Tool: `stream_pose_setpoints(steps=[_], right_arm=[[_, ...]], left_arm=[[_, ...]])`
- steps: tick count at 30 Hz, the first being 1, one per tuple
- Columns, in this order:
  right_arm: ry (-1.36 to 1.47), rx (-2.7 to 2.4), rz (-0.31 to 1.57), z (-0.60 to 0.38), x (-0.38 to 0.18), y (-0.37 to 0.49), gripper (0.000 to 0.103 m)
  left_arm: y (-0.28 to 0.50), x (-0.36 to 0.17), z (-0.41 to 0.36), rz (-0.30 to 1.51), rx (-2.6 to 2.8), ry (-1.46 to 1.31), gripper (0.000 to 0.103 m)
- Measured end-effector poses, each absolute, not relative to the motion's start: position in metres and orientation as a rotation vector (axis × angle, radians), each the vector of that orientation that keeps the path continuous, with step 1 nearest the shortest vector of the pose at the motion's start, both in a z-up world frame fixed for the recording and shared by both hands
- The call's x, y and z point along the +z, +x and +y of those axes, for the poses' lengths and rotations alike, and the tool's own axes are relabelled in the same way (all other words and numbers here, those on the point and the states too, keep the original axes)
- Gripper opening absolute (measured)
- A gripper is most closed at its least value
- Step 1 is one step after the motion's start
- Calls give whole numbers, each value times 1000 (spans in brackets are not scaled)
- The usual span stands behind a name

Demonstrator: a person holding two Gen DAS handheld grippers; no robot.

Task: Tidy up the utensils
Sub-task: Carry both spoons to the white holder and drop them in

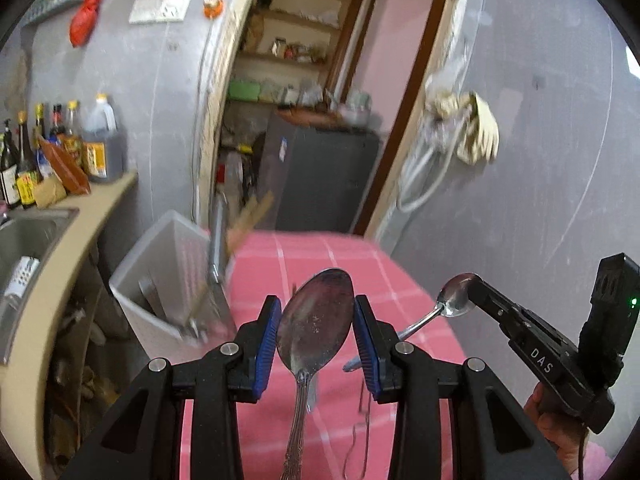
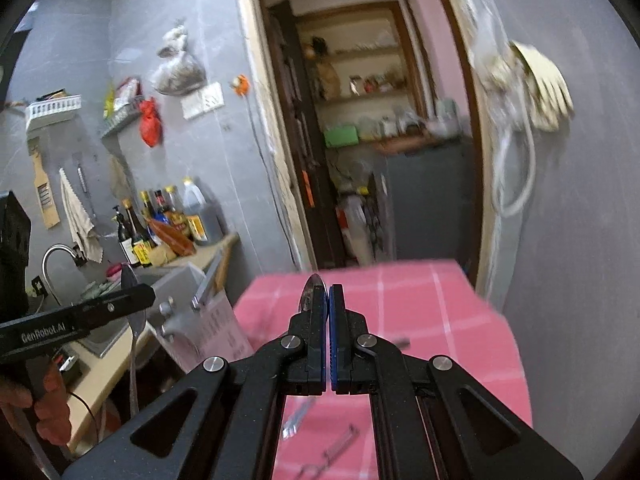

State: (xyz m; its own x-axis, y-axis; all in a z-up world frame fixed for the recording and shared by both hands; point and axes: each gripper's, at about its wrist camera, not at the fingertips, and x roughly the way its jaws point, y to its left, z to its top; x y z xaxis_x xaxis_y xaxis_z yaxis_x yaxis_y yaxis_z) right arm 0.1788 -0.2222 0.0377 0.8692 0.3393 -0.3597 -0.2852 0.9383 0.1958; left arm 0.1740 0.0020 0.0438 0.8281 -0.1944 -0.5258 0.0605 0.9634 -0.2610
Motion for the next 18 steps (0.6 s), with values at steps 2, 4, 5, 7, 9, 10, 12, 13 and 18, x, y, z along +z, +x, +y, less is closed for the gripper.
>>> stream_pose_setpoints(steps=[2, 4, 5, 7, 9, 10, 12, 13, 18], right_arm=[[108, 345, 371, -212, 55, 187, 2], [80, 361, 341, -199, 72, 192, 2], [62, 371, 323, -191, 81, 196, 2], [43, 390, 296, -178, 95, 200, 2], [19, 415, 268, -164, 109, 204, 2], [6, 427, 257, -156, 114, 206, 2], [-21, 450, 242, -139, 124, 211, 2], [-34, 462, 239, -130, 127, 214, 2], [-117, 504, 249, -91, 128, 226, 2]], left_arm=[[179, 60, 14, 538, -129, -256, 35], [183, 71, 23, 502, -118, -267, 35], [185, 77, 29, 483, -112, -274, 35], [191, 87, 41, 441, -96, -292, 35], [198, 94, 54, 408, -82, -316, 35], [202, 99, 63, 382, -64, -324, 35], [208, 104, 74, 348, -41, -333, 35], [212, 106, 79, 331, -30, -336, 35], [227, 101, 102, 271, 36, -351, 35]])
